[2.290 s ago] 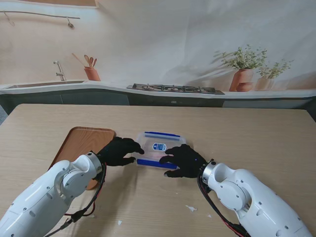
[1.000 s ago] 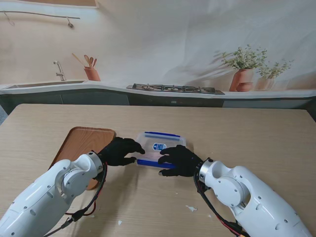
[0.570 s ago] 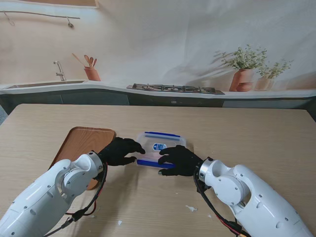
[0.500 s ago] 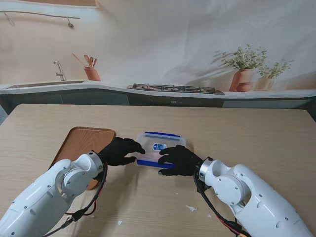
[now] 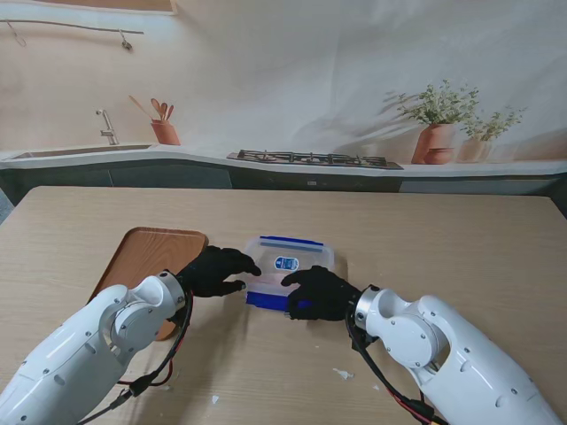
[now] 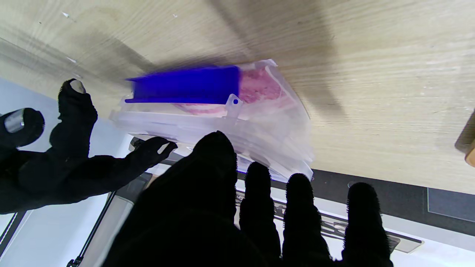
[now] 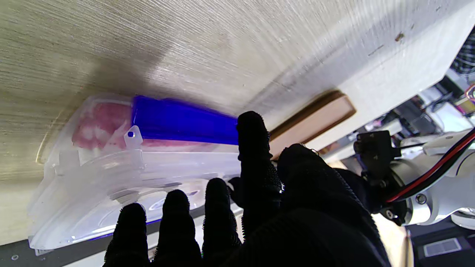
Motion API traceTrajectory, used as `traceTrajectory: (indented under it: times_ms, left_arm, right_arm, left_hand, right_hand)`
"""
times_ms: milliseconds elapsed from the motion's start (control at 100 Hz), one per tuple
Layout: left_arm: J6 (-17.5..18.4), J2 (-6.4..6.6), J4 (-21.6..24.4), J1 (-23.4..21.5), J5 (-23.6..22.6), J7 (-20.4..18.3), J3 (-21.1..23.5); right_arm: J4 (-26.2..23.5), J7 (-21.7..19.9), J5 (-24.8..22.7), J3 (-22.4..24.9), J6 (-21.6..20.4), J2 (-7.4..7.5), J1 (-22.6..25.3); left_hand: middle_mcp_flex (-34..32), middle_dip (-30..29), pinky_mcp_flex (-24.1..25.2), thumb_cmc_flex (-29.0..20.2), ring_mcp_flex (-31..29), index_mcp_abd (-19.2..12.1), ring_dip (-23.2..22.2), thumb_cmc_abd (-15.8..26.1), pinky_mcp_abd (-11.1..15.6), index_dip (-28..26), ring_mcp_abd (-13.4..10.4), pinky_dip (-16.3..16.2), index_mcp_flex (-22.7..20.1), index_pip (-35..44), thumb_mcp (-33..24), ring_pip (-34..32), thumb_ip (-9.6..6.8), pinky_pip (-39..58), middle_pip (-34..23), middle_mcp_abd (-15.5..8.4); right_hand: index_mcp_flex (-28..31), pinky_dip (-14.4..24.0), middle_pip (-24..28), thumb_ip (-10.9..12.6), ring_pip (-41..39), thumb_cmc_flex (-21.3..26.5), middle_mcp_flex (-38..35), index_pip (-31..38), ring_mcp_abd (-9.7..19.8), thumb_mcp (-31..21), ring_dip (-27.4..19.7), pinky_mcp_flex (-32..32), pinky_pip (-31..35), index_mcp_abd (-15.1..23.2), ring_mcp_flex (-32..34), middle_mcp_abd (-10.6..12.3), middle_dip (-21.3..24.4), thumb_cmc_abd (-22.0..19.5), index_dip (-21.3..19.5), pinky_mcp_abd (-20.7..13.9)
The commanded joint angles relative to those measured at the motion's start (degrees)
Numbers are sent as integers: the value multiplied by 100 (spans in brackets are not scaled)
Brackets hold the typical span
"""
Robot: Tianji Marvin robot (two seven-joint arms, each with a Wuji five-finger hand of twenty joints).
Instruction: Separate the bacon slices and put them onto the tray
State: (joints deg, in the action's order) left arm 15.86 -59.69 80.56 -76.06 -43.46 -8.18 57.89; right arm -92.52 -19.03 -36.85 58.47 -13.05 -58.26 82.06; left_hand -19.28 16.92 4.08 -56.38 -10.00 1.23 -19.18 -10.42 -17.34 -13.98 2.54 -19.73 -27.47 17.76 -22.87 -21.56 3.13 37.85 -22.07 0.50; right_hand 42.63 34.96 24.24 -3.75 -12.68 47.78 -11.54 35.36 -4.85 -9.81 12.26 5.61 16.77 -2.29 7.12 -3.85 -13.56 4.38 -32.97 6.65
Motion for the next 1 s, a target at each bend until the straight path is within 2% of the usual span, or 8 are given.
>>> traceTrajectory:
  times_ms: [0,180,300,450,570,680,880,990]
  left_arm:
    - [-44,-2,-104,-80,-38,-170,-67]
    - [-44,1,-109,-73,-32,-186,-80]
    - [-47,2,-103,-77,-39,-189,-69]
    - [-32,3,-107,-72,-48,-181,-73]
    - [-25,3,-125,-54,-40,-187,-95]
    - [-47,1,-125,-46,-15,-202,-106]
    - [-39,1,-134,-45,-9,-202,-110]
    - [-46,-2,-148,-44,0,-192,-101]
  right_arm:
    - [36,-66,-15,-17,-67,-30,66]
    - [-17,332,-132,155,-317,-90,188]
    - [-196,371,-439,442,-525,-75,271]
    - [-206,794,-728,692,-570,-141,236]
    - [-167,546,-716,698,-475,-111,19]
    - [-55,380,-806,556,-269,-93,-239]
    - [609,641,-1118,-4,115,-136,-872]
    - [1053,919,-1069,-382,401,-207,-1220]
  left_hand:
    - [-18,78,43,-293,-23,236,81,206,97,-14,-99,96,-265,173,153,-52,35,-17,-30,-90]
    - [-24,77,41,-266,-30,239,80,208,97,-14,-91,97,-265,173,188,-56,34,-21,-31,-91]
    - [-27,76,41,-264,-34,230,82,204,97,-12,-93,97,-267,172,184,-54,28,-21,-29,-96]
    - [-31,76,41,-260,-42,219,81,204,97,-12,-94,96,-276,172,183,-54,28,-21,-29,-101]
    - [-42,78,40,-237,-43,223,80,209,100,-14,-86,92,-284,178,188,-55,31,-14,-33,-99]
    - [-52,78,41,-218,-74,238,73,211,100,-12,-68,91,-282,174,198,-70,32,-12,-33,-82]
    - [-50,78,40,-201,-73,240,72,212,102,-12,-76,82,-289,173,198,-64,31,5,-31,-87]
    - [-49,76,41,-181,-67,242,73,221,102,-11,-86,81,-289,171,203,-57,33,7,-27,-92]
  right_hand:
    - [37,143,187,-18,-126,136,122,112,142,-85,14,0,-16,262,-49,127,-51,11,12,-103]
    - [-348,136,393,-100,-286,-69,124,189,101,-182,63,-98,-11,586,-42,86,-138,229,163,-25]
    - [-752,120,368,-59,-318,-320,132,-385,65,-186,52,-150,-15,656,-43,42,-115,150,557,31]
    - [-960,98,527,-1,-439,-347,122,-845,33,-249,88,-219,-12,606,-30,5,-183,114,733,67]
    - [-1353,98,159,103,-254,-674,157,-1446,-7,-286,-8,-55,-47,412,-78,-49,3,49,734,71]
    - [-1687,129,-186,115,-130,-732,132,-1728,-30,-194,17,10,-39,275,-82,-54,138,28,688,92]
    - [-1959,139,-124,134,-169,-768,122,-1876,-68,-96,70,11,-34,111,-88,-94,93,36,700,91]
    - [-2107,143,-110,140,-146,-920,137,-1944,-123,9,73,36,-40,37,-102,-135,81,61,704,94]
